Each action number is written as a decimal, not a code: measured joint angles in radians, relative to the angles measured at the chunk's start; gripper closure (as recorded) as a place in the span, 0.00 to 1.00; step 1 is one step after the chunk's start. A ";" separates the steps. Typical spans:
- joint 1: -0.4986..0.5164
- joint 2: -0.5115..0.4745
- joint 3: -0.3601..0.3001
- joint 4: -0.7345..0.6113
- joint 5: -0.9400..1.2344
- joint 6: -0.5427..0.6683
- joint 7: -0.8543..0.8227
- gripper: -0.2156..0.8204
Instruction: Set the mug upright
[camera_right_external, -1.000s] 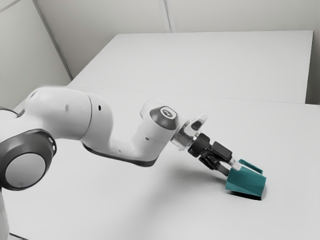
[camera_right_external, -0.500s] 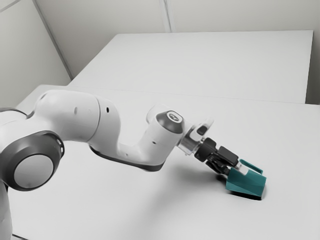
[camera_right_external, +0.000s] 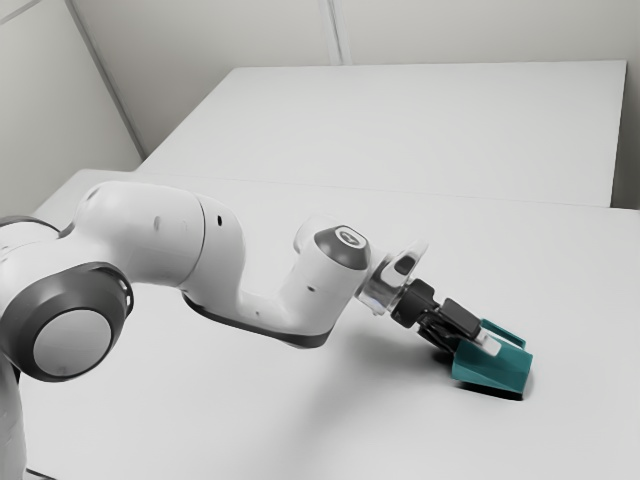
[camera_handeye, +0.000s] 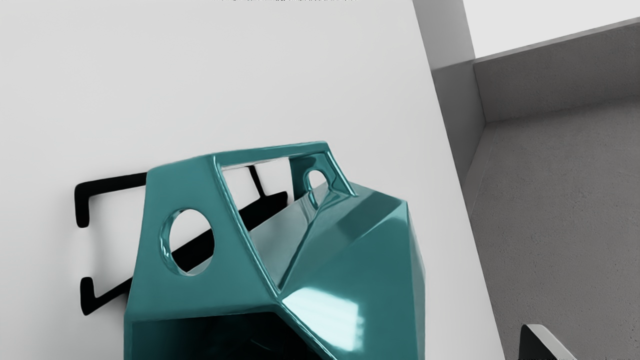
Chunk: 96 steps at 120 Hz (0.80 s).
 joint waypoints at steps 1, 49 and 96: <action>0.000 0.000 0.000 0.000 0.000 0.000 0.001 0.40; 0.000 0.001 -0.001 -0.001 -0.016 -0.006 0.019 0.66; -0.002 0.001 -0.001 -0.001 -0.023 -0.011 0.029 0.85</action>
